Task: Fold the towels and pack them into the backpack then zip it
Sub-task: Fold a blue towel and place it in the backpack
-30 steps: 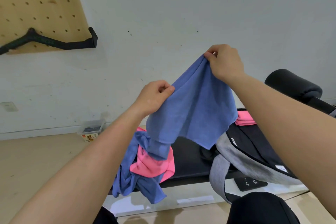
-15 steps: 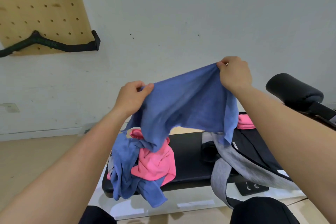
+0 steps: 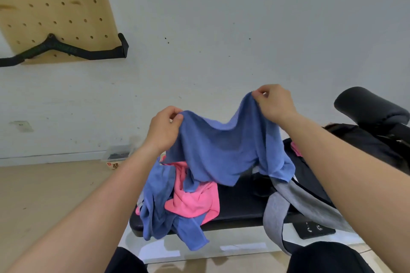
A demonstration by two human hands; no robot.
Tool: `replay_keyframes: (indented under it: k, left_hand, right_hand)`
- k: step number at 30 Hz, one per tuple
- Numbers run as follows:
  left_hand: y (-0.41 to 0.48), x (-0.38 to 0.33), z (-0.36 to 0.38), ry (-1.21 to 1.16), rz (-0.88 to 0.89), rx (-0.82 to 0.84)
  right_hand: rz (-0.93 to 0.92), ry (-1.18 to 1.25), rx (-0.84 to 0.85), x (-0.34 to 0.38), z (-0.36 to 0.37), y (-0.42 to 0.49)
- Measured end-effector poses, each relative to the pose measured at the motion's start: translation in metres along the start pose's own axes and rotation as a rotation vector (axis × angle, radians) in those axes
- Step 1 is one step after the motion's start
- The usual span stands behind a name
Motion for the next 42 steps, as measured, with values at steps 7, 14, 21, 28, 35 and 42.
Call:
replay_keyframes:
  k: [7, 14, 21, 28, 35, 42]
  left_hand:
    - [-0.026, -0.013, 0.064, -0.140, 0.109, 0.257]
    - [-0.034, 0.020, 0.068, -0.070, 0.049, 0.128]
    - [-0.036, 0.078, 0.072, -0.002, -0.117, 0.063]
    - [-0.067, 0.099, 0.068, 0.336, -0.195, 0.175]
    - [-0.081, 0.085, 0.065, 0.216, -0.128, 0.179]
    - [-0.094, 0.081, 0.099, 0.050, -0.072, 0.375]
  right_hand:
    - [-0.272, 0.141, 0.399, 0.041, 0.074, -0.046]
    - [-0.231, 0.143, 0.414, 0.006, 0.109, -0.071]
    - [-0.072, -0.023, 0.469, -0.067, 0.152, -0.079]
    - [0.013, -0.083, 0.337, -0.099, 0.167, -0.101]
    - [-0.248, 0.058, 0.478, -0.055, 0.181, -0.112]
    - [-0.260, 0.210, 0.605, -0.047, 0.185, -0.126]
Point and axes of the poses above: each hand's wrist, its own y-axis towards the middle knuckle, its own z-axis out of the palm, x = y × z, the point moved 6 cm from there along y, towards the middle knuckle, and after that the axes turned 4 degrees about -y, right-handed, at the moved point
